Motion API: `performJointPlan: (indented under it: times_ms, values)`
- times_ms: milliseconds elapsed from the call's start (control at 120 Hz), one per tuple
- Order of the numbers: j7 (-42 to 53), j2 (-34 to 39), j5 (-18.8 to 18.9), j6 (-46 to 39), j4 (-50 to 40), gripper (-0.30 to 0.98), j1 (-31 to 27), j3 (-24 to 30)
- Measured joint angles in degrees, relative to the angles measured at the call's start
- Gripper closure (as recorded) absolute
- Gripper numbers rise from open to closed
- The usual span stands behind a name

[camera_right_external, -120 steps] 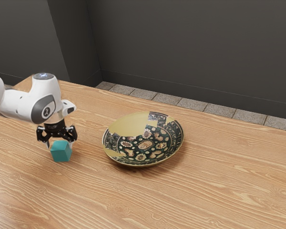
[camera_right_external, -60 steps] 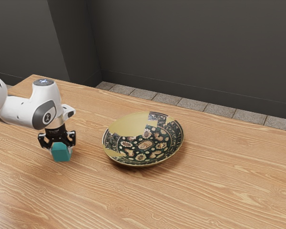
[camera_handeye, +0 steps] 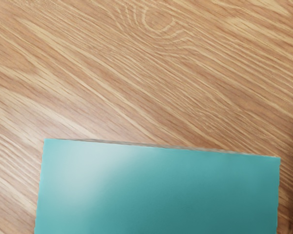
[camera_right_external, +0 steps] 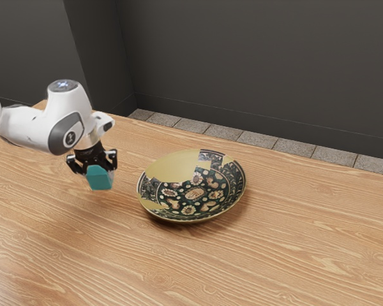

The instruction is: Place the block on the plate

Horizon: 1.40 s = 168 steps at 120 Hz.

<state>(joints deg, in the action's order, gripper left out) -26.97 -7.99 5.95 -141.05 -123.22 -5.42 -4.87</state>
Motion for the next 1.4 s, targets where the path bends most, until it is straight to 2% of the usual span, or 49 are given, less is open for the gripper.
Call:
performJointPlan:
  times_ms: [158,317,417,575,725,925,1142,1192,1308,1400]
  values:
    - [-0.45,-0.37,0.02,-0.07,5.36,0.3,6.2,1.93]
    - [-0.79,-10.63,-0.03,-0.1,16.48,0.3,12.22,2.14]
    - [-0.98,-15.92,-0.6,-0.17,20.32,0.3,13.48,2.19]
    - [-1.23,-18.53,-1.66,-0.2,21.03,0.3,14.25,2.86]
    - [-1.16,-19.36,-2.09,-0.23,21.19,0.17,14.13,3.2]
    - [-0.69,-12.89,-1.96,2.14,20.52,0.07,12.54,4.98]
    - [3.72,-1.99,-1.96,12.11,15.55,0.02,13.06,4.33]
    - [5.49,-0.4,-2.09,14.95,15.47,0.02,14.35,2.78]
    - [10.47,1.88,-3.34,20.96,16.66,0.01,16.27,0.1]
    - [14.37,2.33,-4.33,26.72,21.06,0.01,16.22,-0.3]
